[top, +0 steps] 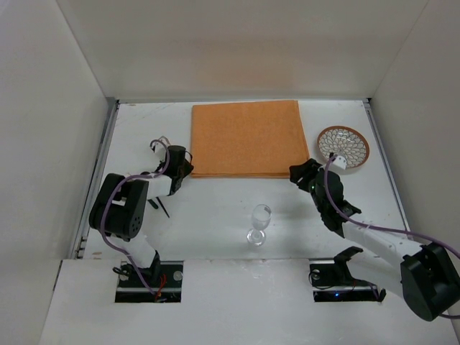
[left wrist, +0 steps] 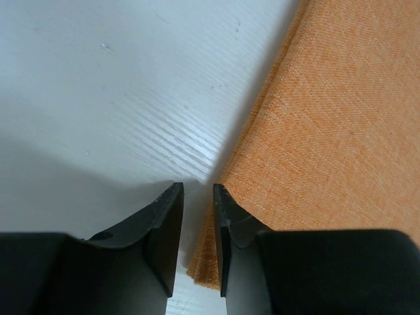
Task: Set the dinner table for one person
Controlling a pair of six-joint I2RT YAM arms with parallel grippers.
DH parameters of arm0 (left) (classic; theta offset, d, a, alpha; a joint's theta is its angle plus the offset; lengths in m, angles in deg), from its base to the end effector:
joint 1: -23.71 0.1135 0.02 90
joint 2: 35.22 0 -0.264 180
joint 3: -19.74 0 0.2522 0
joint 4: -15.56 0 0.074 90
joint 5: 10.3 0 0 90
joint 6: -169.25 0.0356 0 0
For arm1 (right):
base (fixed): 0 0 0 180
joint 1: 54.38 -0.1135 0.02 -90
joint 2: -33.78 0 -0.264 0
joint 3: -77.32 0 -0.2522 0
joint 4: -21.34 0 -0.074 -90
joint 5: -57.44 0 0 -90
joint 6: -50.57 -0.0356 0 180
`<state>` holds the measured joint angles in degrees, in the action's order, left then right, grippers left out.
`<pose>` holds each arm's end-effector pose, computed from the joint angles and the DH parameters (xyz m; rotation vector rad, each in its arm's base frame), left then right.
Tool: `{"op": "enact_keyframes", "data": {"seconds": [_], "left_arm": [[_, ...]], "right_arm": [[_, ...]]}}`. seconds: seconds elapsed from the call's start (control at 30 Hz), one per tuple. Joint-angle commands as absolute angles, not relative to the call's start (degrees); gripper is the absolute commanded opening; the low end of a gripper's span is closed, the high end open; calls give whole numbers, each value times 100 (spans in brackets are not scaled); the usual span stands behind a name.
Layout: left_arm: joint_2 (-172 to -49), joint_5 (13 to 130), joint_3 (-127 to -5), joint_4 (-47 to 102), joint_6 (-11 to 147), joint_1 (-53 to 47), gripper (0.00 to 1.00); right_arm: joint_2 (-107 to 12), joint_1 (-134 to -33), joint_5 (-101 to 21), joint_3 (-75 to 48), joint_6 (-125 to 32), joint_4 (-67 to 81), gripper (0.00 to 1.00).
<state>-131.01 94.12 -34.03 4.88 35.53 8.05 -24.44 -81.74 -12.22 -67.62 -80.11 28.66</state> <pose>0.3169 -0.0796 0.1509 -0.6581 2.0141 -0.3559 0.1976 0.0883 0.2094 0.4618 1.8012 0.5051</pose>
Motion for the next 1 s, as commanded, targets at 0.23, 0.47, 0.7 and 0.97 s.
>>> {"op": "enact_keyframes", "data": {"seconds": [0.23, 0.47, 0.7, 0.97], "left_arm": [[-12190, 10149, -3077, 516, 3601, 679, 35], [-10398, 10097, -2163, -2, 3785, 100, 42], [-9666, 9974, -1372, -538, 3794, -577, 46], [-9789, 9816, -1116, -1181, 4198, -841, 46]], "right_arm": [[-2441, -8220, -1138, -6387, -7678, 3025, 43], [-2194, -7878, -989, -6115, -7915, 2288, 14], [-2414, -6746, -321, -5860, -8415, 1751, 58], [-3502, -4504, -1145, -5737, -8926, 2128, 72]]}}
